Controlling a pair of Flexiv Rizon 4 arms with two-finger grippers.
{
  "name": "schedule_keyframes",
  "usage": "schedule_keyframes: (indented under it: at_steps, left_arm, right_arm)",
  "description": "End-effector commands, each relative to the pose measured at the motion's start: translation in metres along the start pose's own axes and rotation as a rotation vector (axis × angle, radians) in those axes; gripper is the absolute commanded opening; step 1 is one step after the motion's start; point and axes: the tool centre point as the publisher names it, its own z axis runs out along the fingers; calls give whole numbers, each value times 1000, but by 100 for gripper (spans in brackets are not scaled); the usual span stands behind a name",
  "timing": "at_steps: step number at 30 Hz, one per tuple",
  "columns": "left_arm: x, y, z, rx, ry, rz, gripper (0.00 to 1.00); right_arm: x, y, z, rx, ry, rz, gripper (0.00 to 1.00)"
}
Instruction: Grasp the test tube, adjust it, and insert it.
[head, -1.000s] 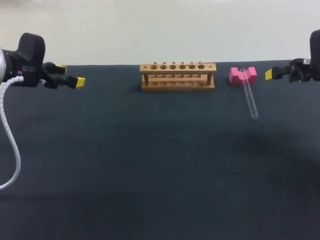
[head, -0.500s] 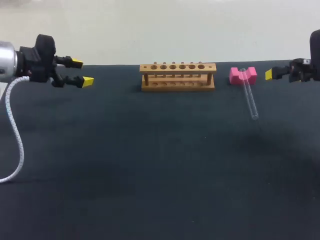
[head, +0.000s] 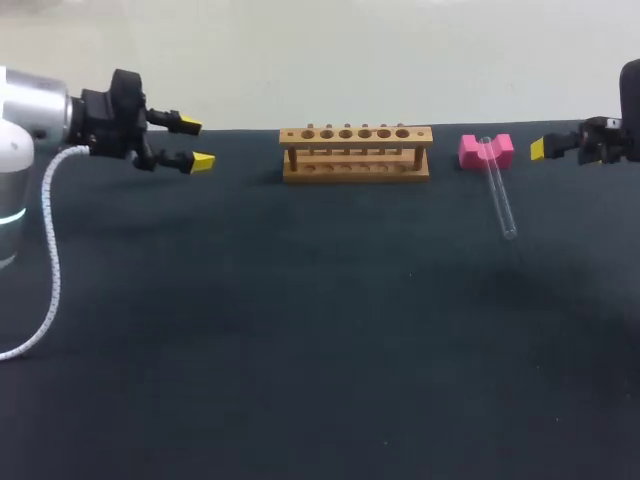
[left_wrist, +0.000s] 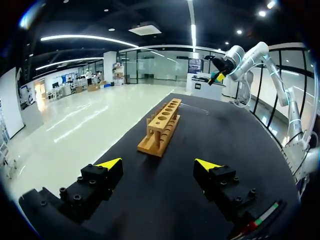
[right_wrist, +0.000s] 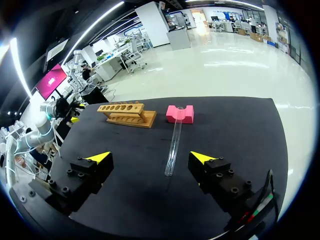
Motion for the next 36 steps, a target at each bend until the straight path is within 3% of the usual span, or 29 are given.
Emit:
schedule_keyframes:
  at_steps: [1, 12, 36]
  left_arm:
    - [2, 9, 11, 125, -6, 3, 100]
    - [4, 11, 29, 179, -17, 47, 100]
    - [3, 5, 29, 168, -28, 83, 100]
  right_arm:
    - [0, 0, 0, 0, -1, -1, 100]
    - [0, 0, 0, 0, -1, -1, 100]
    - [0, 0, 0, 0, -1, -1, 100]
